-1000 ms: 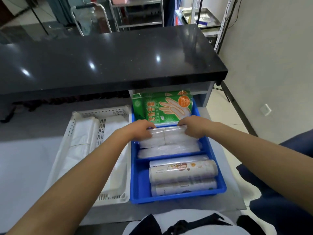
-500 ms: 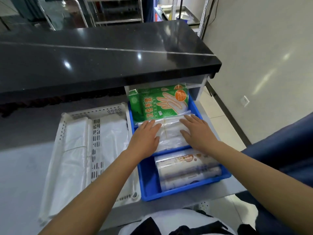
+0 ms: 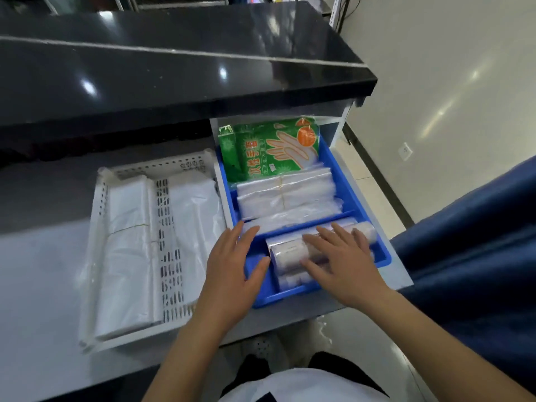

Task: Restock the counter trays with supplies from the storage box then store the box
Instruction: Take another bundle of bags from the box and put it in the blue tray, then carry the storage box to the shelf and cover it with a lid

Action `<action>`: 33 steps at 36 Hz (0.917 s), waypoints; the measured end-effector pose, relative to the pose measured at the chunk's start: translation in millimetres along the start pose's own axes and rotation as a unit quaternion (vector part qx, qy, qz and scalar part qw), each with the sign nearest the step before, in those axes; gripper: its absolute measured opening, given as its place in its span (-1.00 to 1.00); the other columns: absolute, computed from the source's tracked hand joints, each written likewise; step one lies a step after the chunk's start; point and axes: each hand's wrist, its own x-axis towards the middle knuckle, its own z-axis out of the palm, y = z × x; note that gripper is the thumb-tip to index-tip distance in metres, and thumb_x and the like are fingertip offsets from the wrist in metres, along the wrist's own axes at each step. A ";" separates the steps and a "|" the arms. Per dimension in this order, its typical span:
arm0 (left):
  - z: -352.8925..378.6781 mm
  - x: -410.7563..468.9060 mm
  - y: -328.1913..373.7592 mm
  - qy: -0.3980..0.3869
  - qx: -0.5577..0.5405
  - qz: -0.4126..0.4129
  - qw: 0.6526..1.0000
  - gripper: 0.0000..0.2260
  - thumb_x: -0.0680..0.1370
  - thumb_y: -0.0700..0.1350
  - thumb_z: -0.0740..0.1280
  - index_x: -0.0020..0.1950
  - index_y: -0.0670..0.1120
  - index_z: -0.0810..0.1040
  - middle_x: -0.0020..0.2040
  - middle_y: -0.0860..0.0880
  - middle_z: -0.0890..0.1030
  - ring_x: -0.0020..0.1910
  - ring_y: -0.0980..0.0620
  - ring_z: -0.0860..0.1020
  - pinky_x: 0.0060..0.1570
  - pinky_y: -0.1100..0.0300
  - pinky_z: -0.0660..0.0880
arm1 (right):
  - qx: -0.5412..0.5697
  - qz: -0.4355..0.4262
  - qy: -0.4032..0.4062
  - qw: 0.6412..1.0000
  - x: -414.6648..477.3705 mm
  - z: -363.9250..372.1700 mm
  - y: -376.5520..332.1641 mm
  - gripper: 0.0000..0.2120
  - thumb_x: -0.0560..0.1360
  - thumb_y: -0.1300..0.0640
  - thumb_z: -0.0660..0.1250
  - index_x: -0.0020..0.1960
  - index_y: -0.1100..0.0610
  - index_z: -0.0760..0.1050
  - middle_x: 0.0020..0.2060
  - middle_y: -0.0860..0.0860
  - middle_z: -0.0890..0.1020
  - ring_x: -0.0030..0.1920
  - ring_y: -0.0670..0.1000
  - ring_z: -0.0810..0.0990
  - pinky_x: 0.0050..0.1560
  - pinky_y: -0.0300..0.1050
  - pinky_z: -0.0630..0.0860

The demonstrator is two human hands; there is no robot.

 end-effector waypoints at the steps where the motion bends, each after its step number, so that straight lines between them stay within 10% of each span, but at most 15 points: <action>1: 2.9 -7.4 0.5 0.006 0.008 -0.004 1.000 -0.45 0.58 0.18 0.23 0.55 0.16 0.20 0.59 0.12 0.11 0.58 0.10 0.02 0.51 0.19 -0.04 | -0.009 -0.007 0.002 1.000 -2.4 2.7 3.9 -0.43 0.52 -0.31 0.03 0.49 -0.20 0.25 0.54 -0.10 0.24 0.58 0.02 0.04 0.54 0.12 -0.13; 18: 40.6 -146.2 12.7 0.082 0.113 -0.180 0.974 -0.28 0.45 0.35 0.11 0.57 0.10 0.21 0.61 -0.04 0.13 0.59 -0.09 0.05 0.53 -0.09 0.09 | 0.014 -0.124 0.012 0.992 -36.7 14.0 7.1 -0.37 0.49 -0.32 0.00 0.48 -0.11 0.32 0.54 -0.04 0.27 0.58 0.10 0.07 0.50 0.26 -0.05; 26: 43.7 -250.9 18.4 0.126 0.070 -0.302 0.942 -0.18 0.34 0.53 0.07 0.55 0.26 0.05 0.61 0.14 -0.01 0.59 0.04 -0.07 0.52 0.08 -0.02 | 0.095 -0.215 -0.063 0.970 -110.2 47.8 -51.0 -0.31 0.42 -0.39 -0.02 0.44 -0.14 0.38 0.52 -0.08 0.30 0.58 0.05 0.08 0.52 0.22 0.01; 33: 23.5 -348.5 -14.0 0.194 -0.009 -0.393 0.899 -0.31 0.51 0.29 0.28 0.58 0.22 0.08 0.62 0.16 -0.04 0.59 0.10 -0.08 0.55 0.01 0.01 | 0.061 -0.283 -0.166 0.943 -168.5 85.8 -120.9 -0.24 0.35 -0.46 -0.13 0.50 -0.25 0.22 0.57 -0.17 0.13 0.59 -0.03 -0.06 0.53 0.08 -0.12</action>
